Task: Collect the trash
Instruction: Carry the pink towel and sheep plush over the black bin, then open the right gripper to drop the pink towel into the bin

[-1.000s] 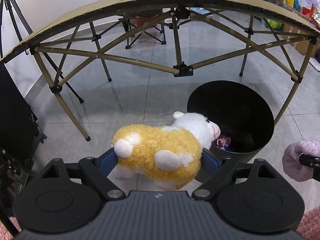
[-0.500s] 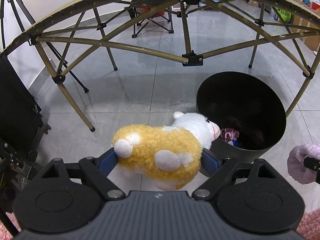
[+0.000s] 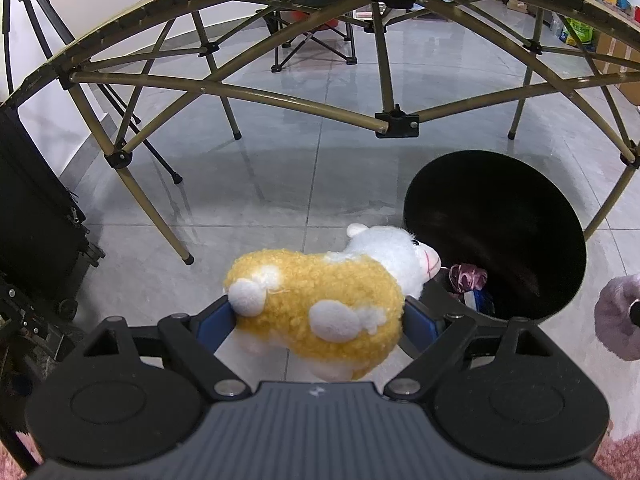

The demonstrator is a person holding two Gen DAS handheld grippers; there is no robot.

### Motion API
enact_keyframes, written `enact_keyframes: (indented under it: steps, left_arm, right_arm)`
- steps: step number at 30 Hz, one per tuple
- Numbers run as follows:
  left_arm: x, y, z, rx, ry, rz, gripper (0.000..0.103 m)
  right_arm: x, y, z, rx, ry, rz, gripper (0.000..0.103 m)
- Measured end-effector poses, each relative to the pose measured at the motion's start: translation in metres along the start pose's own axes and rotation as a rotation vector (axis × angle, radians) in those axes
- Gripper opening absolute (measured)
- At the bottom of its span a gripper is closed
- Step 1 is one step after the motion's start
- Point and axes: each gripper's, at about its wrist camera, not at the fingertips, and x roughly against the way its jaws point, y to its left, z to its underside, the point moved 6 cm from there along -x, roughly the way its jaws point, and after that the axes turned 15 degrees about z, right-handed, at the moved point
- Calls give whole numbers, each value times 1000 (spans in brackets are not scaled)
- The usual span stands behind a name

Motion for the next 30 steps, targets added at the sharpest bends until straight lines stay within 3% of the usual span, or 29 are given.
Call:
enact_keyframes:
  steps: [18,30]
  left_arm:
    - [-20,35,-28,65,-14,-55,88]
    - [-29,61,-39,104,-28,-83,88]
  right_arm:
    - [-9,44,-71,34,-85,-51,31]
    - [-31,86,-89,40,-40,-73,31]
